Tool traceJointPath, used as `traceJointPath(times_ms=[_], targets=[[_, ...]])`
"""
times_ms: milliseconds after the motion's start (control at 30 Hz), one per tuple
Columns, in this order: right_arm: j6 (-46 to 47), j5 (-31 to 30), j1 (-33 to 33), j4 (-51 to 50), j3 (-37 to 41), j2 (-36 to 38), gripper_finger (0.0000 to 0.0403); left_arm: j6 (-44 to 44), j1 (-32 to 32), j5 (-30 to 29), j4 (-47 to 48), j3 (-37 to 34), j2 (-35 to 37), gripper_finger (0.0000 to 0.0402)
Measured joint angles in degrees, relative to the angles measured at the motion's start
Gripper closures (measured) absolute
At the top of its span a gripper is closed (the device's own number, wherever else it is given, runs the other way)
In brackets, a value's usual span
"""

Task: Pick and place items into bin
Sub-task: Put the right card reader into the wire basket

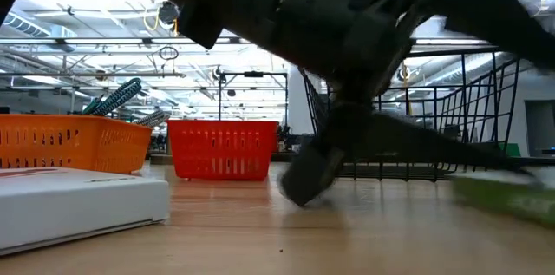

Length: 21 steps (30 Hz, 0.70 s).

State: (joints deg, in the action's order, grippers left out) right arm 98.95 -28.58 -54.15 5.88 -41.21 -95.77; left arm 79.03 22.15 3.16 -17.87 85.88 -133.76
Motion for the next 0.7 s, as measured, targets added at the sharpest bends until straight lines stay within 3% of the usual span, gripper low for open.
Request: traceJointPath(times_ms=[133,300,533,700], targets=[[0.3,-3.1,0.8,3.3,-0.2,-0.8,0.0273,0.5,0.7,0.6,-1.4,2.8,-1.9,0.0206],[-4.1,-2.3,1.6,11.2,-0.3,-2.7,0.0273,-2.8,0.8,2.9,0.0,7.8,-4.5,0.0206],[-2.7,-1.7,-0.9,11.4,-0.4,-4.9,0.0273,-7.5,0.8,9.1,4.5,9.1,-3.4,0.0206],[-1.1,-3.2,-3.5,11.0,-0.4,-5.0,0.0273,-9.5,1.3,9.3,6.7,9.1,-2.2,0.0206]])
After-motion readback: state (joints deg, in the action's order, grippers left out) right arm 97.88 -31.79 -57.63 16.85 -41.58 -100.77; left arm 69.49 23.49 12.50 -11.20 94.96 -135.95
